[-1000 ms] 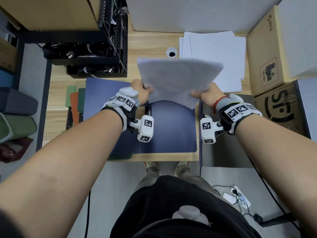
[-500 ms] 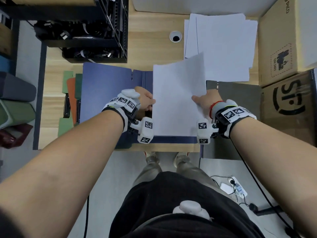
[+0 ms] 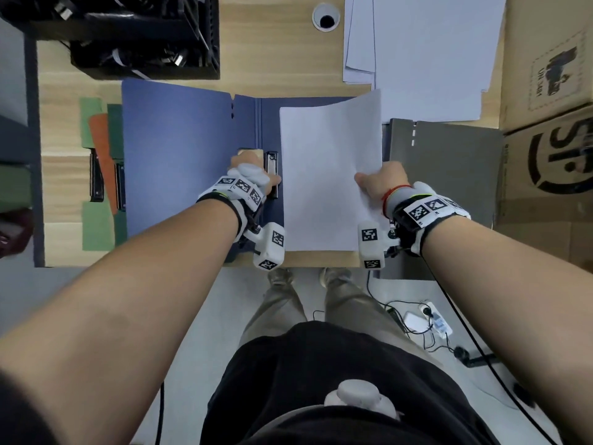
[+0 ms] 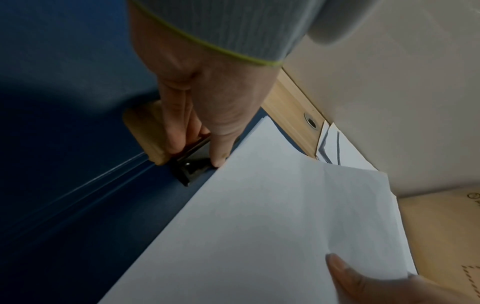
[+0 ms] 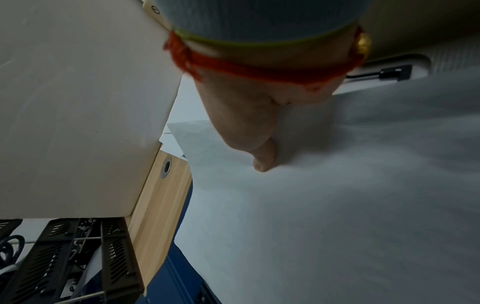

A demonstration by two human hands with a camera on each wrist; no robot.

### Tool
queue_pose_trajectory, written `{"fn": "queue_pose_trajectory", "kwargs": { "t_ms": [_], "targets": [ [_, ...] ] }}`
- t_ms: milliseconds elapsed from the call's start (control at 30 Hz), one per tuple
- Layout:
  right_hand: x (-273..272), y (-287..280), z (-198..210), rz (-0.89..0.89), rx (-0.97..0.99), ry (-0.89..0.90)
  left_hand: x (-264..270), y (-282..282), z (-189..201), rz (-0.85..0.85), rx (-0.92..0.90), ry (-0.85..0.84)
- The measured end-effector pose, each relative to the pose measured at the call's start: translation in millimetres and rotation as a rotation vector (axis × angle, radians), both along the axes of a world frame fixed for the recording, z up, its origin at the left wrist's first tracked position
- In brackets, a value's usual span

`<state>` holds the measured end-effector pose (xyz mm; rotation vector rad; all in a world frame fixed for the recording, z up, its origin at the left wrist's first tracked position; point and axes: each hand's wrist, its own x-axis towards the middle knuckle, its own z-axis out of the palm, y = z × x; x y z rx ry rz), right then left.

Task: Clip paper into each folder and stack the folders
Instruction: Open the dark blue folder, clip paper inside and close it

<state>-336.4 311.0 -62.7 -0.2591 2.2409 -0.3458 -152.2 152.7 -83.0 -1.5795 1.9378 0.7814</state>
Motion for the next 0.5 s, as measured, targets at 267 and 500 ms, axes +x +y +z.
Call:
{"fn": "queue_pose_trajectory", "kwargs": {
  "t_ms": [267, 500],
  "targets": [
    [-0.1, -3.3, -5.8, 0.079, 0.107, -0.013, -11.1, -7.5, -1.8, -0.045, -0.024, 0.007],
    [-3.5, -1.7, -4.0, -0.012, 0.091, -0.109, -3.2, -13.5, 1.9, 0.06, 0.138, 0.047]
  ]
}}
